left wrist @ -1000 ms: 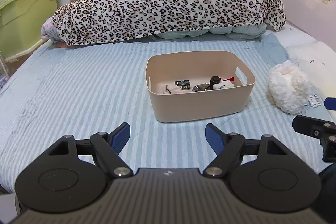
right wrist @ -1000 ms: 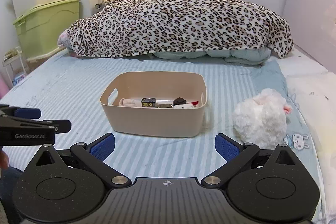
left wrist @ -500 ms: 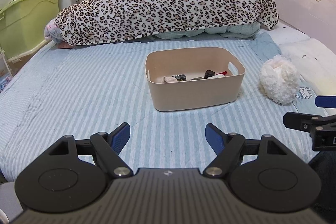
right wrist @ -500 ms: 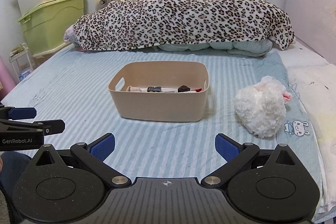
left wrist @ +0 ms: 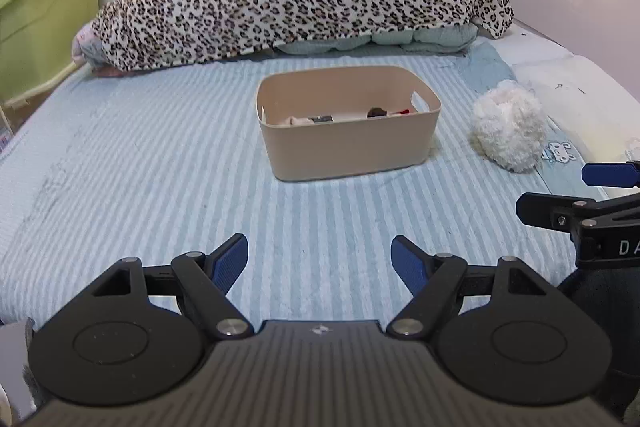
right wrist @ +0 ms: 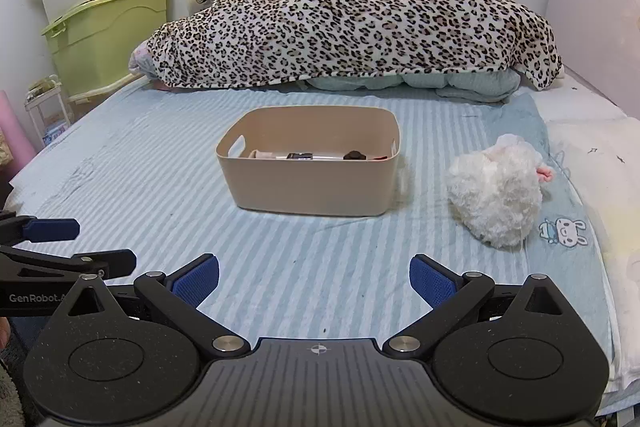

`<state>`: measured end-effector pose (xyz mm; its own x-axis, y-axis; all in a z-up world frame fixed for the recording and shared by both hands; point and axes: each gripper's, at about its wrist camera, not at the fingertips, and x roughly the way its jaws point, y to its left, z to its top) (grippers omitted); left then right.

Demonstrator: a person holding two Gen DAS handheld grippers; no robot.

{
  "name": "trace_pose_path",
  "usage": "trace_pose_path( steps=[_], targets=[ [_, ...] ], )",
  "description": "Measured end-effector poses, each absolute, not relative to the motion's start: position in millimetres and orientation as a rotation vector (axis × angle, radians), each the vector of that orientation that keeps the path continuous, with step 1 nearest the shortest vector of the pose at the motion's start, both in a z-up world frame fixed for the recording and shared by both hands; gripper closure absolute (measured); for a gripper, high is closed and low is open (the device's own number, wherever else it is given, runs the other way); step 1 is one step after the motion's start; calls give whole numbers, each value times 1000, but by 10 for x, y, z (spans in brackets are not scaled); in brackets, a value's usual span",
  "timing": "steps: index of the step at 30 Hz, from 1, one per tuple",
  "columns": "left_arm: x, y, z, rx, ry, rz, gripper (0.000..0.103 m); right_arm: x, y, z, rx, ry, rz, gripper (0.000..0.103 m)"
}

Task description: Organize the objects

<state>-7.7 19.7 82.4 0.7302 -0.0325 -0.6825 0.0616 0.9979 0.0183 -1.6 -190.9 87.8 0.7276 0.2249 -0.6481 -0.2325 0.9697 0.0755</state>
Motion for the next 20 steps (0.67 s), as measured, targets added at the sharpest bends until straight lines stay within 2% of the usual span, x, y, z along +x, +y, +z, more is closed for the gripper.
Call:
trace_pose_path(
  steps=[14,16,20],
  targets=[
    [-83,214,758,19,787,-63,24,-83,-1903,854,-21,718,270,0],
    [-72,221,763,11,789,-59,20,-75,-1904,856,-22,719,271,0],
    [-49,217,787,10,787,-44,20,-50,-1909,851,-20,722,270,0]
  ],
)
